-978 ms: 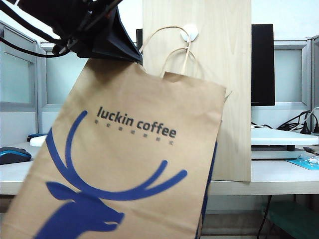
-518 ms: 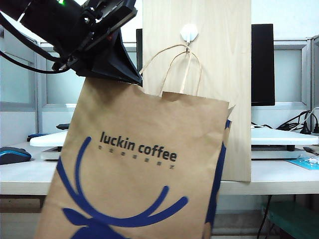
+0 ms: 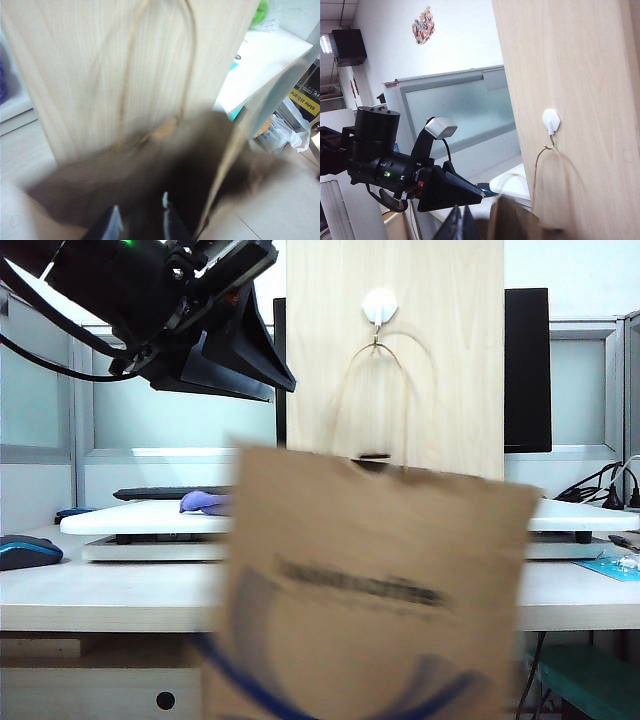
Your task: Pick up the paper bag and hang it on the hook.
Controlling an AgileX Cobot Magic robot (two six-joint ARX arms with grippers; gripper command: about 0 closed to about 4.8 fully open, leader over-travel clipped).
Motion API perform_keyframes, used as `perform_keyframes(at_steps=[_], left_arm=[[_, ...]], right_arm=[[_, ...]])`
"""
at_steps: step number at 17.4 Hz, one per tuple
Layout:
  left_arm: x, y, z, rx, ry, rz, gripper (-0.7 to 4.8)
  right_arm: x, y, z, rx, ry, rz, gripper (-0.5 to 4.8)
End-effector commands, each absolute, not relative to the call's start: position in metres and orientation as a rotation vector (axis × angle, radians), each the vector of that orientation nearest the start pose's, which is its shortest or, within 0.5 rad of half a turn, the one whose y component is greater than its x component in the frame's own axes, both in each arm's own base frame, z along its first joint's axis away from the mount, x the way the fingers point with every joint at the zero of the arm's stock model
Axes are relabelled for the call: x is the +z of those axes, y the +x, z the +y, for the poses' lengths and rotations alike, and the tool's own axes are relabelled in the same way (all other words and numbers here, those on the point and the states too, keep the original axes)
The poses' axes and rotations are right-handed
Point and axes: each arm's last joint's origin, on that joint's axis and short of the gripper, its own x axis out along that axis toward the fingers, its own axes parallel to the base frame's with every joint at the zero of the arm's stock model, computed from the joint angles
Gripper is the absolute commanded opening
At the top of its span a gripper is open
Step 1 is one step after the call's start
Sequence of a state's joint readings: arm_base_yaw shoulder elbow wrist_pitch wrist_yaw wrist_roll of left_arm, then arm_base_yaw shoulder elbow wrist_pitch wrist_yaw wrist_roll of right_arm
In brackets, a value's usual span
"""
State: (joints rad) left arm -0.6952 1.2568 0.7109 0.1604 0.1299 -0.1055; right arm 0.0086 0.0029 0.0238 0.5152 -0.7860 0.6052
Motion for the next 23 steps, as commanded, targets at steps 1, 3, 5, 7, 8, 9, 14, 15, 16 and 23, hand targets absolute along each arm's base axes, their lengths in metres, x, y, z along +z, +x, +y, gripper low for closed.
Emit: perform_keyframes(at_steps=[1, 3, 5, 7, 8, 9, 14, 15, 16, 23], left_arm=[[0.245, 0.204, -0.175, -0.801, 0.007, 0.405, 1.74], [0.245, 0.204, -0.175, -0.801, 0.006, 0.405, 2.15], [0.245, 0.204, -0.175, -0.801, 0.006, 0.406, 2.15], [0.245, 0.204, -0.175, -0.793, 0.008, 0.406, 1.13], [0.245, 0.204, -0.175, -0.774, 0.011, 0.403, -0.02], [0.246, 0.205, -0.174, -0.749, 0.014, 0.397, -0.06], [0.251, 0.205, -0.169, -0.615, 0.052, 0.35, -0.06], [0.253, 0.205, -0.167, -0.567, 0.058, 0.335, -0.06], [0.257, 0.204, -0.164, -0.503, 0.062, 0.316, -0.06], [0.294, 0.176, -0.139, -0.465, 0.017, 0.166, -0.06]], right_arm=[[0.218, 0.074, 0.021, 0.896, 0.345, -0.276, 0.03], [0.218, 0.074, 0.021, 0.896, 0.345, -0.275, 0.03], [0.217, 0.074, 0.021, 0.895, 0.346, -0.272, 0.03], [0.217, 0.074, 0.021, 0.894, 0.347, -0.269, 0.03], [0.217, 0.074, 0.021, 0.893, 0.341, -0.271, 0.03], [0.217, 0.075, 0.021, 0.888, 0.343, -0.273, -0.01], [0.21, 0.082, 0.017, 0.722, 0.43, -0.227, -0.01], [0.207, 0.084, 0.017, 0.684, 0.452, -0.2, -0.01], [0.204, 0.085, 0.016, 0.655, 0.476, -0.144, -0.01], [0.233, 0.076, 0.012, 0.449, 0.33, -0.147, -0.01]])
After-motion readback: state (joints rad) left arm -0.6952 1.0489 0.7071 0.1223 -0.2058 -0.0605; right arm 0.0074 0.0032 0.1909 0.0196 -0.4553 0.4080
